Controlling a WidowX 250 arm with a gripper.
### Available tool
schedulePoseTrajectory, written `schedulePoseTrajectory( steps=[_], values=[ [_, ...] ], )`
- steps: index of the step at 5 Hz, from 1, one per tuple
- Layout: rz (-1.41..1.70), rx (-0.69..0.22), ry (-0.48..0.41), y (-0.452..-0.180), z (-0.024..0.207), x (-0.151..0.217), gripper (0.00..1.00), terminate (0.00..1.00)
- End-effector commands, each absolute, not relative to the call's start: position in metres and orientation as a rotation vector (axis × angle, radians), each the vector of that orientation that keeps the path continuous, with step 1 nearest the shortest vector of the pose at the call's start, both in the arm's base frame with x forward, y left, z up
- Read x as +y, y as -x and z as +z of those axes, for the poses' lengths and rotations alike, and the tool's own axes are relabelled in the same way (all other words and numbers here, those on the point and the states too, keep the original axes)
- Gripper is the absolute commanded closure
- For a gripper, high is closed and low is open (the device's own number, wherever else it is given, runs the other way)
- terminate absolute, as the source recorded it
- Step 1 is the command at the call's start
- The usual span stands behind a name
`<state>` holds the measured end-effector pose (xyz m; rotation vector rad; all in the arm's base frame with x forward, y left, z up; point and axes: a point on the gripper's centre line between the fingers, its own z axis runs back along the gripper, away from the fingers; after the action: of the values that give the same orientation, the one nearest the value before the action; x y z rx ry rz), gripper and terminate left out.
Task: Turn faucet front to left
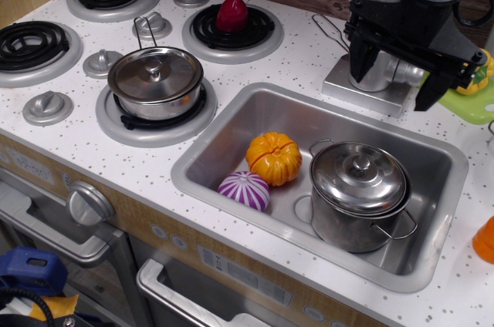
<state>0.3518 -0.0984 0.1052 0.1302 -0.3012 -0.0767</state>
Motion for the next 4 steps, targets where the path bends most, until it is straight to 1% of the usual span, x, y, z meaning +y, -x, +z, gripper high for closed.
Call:
schedulePoseTrajectory(
  steps=[1, 2, 4],
  values=[
    [-0.112, -0.392, -0.16, -0.377, 0.13, -0.101, 0.0, 0.0],
    [-0.13, -0.393, -0.162, -0.381, 0.132, -0.096, 0.0, 0.0],
    [-0.191, -0.419, -0.166, -0.382, 0.132, -0.06, 0.0, 0.0]
  ],
)
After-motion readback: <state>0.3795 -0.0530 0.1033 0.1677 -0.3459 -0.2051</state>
